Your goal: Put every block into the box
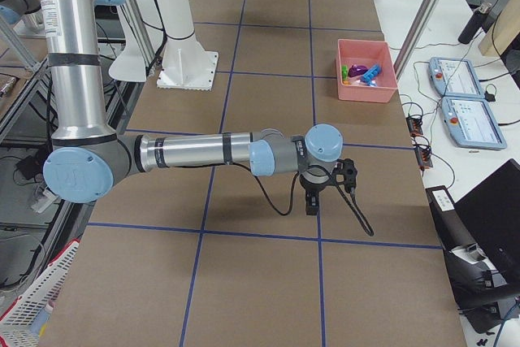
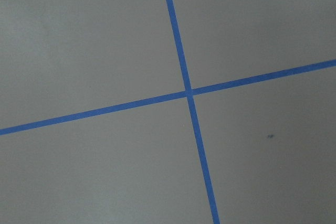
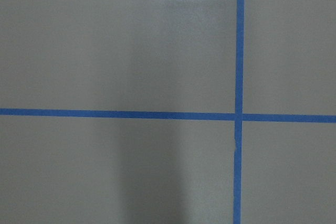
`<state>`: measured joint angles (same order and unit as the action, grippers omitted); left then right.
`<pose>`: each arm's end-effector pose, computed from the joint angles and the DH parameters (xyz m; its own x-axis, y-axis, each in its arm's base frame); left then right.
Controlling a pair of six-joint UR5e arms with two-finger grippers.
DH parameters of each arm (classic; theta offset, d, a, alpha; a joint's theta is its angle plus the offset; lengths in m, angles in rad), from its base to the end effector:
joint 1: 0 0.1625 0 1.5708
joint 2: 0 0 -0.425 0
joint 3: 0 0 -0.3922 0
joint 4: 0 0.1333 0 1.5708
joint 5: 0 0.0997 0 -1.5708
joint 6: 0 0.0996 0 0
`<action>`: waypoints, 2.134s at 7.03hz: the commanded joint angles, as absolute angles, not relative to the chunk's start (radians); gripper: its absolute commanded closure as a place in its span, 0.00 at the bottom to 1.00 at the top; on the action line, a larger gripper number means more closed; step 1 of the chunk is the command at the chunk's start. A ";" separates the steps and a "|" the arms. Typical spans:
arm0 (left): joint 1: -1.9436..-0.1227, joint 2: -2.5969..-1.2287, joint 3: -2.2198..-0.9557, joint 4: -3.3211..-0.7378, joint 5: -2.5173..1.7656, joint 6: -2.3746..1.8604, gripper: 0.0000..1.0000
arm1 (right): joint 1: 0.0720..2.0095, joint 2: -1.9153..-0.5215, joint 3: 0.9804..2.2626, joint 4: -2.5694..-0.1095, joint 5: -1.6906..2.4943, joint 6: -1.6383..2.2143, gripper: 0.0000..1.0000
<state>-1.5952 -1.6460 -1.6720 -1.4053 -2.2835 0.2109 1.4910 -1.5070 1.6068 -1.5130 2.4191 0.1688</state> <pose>-0.0808 -0.5167 0.5917 0.7449 0.1982 -0.6371 -0.1345 0.9799 0.1475 0.0165 -0.5291 0.5970 0.6538 -0.0023 0.7567 -0.0315 0.9990 0.0302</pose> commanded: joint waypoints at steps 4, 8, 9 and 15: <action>-1.612 -1.543 -1.663 -1.500 -2.447 0.168 0.00 | 1.491 -1.512 1.618 -1.514 2.407 0.170 0.00; -1.612 -1.554 -1.669 -1.502 -2.438 0.152 0.00 | 1.520 -1.557 1.689 -1.528 2.341 0.167 0.00; -1.612 -1.558 -1.669 -1.500 -2.434 0.152 0.00 | 1.544 -1.596 1.706 -1.528 2.342 0.106 0.00; -1.612 -1.554 -1.667 -1.500 -2.430 0.158 0.00 | 1.559 -1.641 1.660 -1.517 2.356 0.009 0.00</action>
